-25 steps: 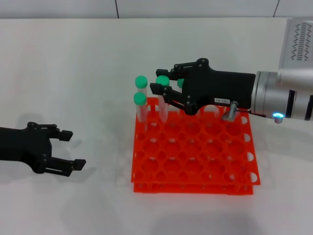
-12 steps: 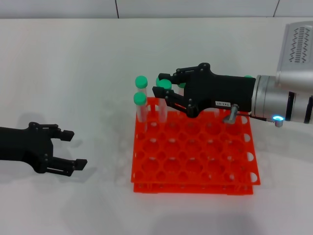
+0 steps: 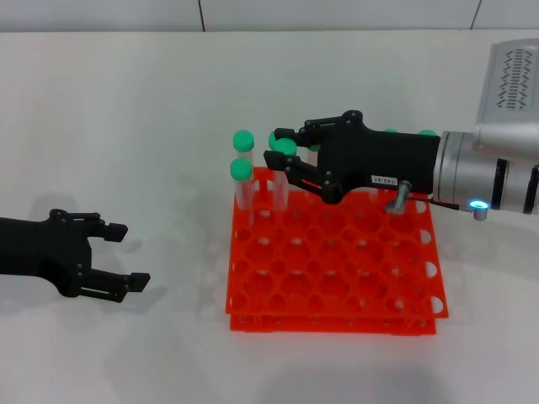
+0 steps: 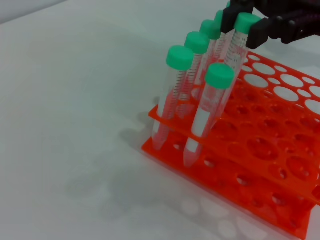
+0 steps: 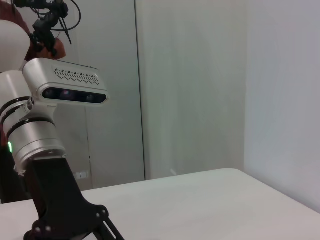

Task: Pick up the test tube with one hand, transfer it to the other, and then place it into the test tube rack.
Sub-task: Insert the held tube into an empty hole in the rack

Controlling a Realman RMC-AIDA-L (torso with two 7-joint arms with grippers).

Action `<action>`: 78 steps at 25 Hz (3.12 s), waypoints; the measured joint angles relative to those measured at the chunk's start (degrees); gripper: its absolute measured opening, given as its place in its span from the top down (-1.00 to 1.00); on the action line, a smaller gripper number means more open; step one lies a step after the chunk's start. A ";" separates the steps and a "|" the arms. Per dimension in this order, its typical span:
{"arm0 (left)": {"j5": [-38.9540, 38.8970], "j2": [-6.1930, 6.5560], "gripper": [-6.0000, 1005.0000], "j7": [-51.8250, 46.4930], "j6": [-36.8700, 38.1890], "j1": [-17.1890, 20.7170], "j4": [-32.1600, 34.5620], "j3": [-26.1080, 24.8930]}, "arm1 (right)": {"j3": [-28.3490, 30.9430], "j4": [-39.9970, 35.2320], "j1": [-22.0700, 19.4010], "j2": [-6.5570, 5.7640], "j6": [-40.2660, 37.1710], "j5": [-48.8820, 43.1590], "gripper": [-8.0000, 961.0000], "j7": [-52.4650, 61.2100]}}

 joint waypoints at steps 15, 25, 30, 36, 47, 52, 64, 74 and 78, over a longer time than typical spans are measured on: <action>-0.31 0.00 -0.76 0.38 -0.13 -0.14 -0.88 -0.04 | -0.05 1.63 0.41 0.00 0.00 0.00 0.37 -0.02; -0.42 -0.09 -0.76 0.72 -0.14 -0.15 -1.50 -0.16 | -0.05 2.29 0.61 0.00 0.00 0.00 0.36 0.01; -0.44 -0.09 -0.76 0.73 -0.14 -0.17 -1.51 -0.12 | -0.05 2.35 0.65 0.00 0.07 0.00 0.35 0.03; -0.45 -0.09 -0.76 0.83 -0.15 -0.18 -1.49 -0.21 | -0.05 2.35 0.80 0.00 0.04 0.00 0.35 0.11; -0.61 -0.09 -0.76 1.18 -0.31 -0.17 -1.49 -0.35 | -0.05 2.34 1.24 0.00 -0.30 -0.01 0.33 0.11; -0.68 -0.09 -0.76 1.27 -0.32 -0.17 -1.49 -0.35 | -0.05 2.34 1.38 0.00 -0.31 -0.01 0.32 0.11; -0.83 -0.02 -0.76 1.45 -0.31 -0.31 -1.45 -0.35 | -0.14 2.34 1.38 0.00 -0.02 -0.01 0.31 0.25; -1.14 0.00 -0.76 1.91 -0.31 -0.35 -1.49 -0.35 | 0.02 3.15 1.34 0.00 0.09 0.17 0.29 0.28; -1.14 0.00 -0.76 2.03 -0.31 -0.35 -1.50 -0.36 | -0.02 3.21 1.34 -0.06 0.09 0.52 0.29 0.28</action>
